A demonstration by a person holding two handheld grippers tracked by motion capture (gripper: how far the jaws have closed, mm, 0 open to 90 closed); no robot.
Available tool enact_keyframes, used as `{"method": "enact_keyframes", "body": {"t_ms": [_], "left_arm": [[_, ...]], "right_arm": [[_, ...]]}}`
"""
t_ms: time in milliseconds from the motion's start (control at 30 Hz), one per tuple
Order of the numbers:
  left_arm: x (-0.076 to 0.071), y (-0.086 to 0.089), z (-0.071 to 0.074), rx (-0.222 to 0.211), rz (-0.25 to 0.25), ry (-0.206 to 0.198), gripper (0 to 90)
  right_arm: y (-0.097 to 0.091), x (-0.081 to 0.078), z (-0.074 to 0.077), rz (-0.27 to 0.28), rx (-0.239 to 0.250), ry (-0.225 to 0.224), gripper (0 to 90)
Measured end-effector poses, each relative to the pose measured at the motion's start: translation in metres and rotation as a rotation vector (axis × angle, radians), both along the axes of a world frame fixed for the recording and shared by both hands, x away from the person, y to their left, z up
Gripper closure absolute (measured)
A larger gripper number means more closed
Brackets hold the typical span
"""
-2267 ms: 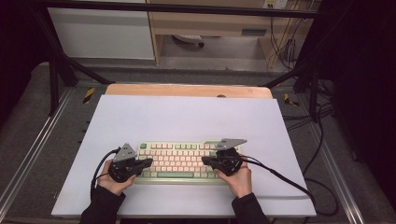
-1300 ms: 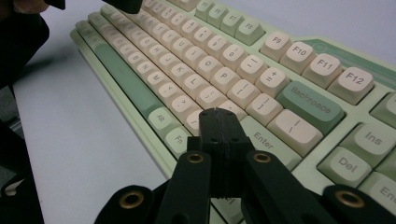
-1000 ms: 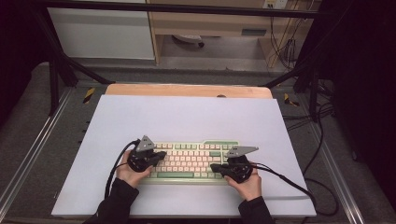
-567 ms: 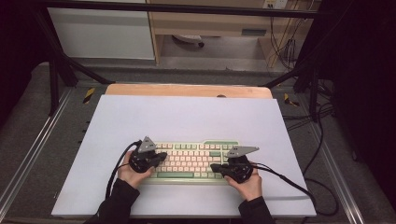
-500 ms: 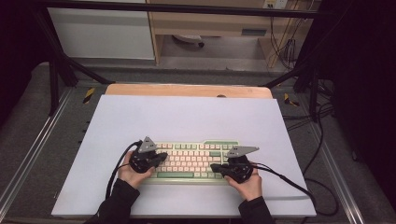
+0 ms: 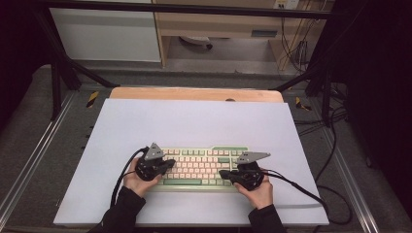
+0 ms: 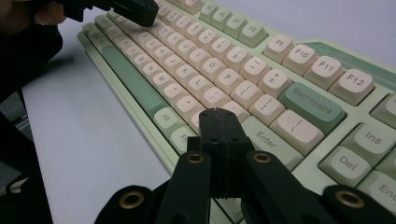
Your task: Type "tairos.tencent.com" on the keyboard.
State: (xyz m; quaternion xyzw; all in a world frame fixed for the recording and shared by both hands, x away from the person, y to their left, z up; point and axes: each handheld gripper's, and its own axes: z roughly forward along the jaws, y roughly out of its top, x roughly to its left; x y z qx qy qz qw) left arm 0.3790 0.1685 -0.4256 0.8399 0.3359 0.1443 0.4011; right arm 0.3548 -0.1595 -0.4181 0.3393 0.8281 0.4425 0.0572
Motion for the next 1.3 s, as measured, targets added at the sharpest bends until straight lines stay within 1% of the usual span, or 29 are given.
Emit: {"method": "enact_keyframes", "body": {"t_ms": [233, 400, 800, 1000, 1067, 1233, 1300], "left_arm": [[-0.006, 0.004, 0.003, -0.005, -0.009, -0.002, 89.8], [-0.011, 0.009, 0.004, -0.012, -0.020, 0.001, 89.7], [-0.021, 0.024, 0.005, -0.024, -0.007, 0.006, 89.5], [-0.027, 0.033, 0.004, -0.029, 0.000, 0.008, 89.5], [-0.028, 0.036, 0.003, -0.031, 0.005, 0.010, 89.4], [-0.031, 0.043, 0.004, -0.035, 0.018, 0.008, 89.4], [-0.031, 0.046, 0.004, -0.036, 0.023, 0.006, 89.4]], "right_arm": [[-0.001, 0.000, 0.001, -0.003, 0.002, -0.009, 90.0], [0.000, -0.001, 0.002, -0.009, 0.005, -0.007, 90.0], [0.001, -0.001, 0.003, -0.014, 0.017, -0.012, 90.0], [0.005, -0.001, 0.004, -0.013, 0.019, -0.015, 90.0], [0.007, 0.000, 0.004, -0.012, 0.013, -0.014, 90.0], [0.016, 0.002, 0.005, 0.001, 0.001, -0.019, 90.0], [0.021, 0.004, 0.005, -0.001, -0.001, -0.019, 90.0]]}}
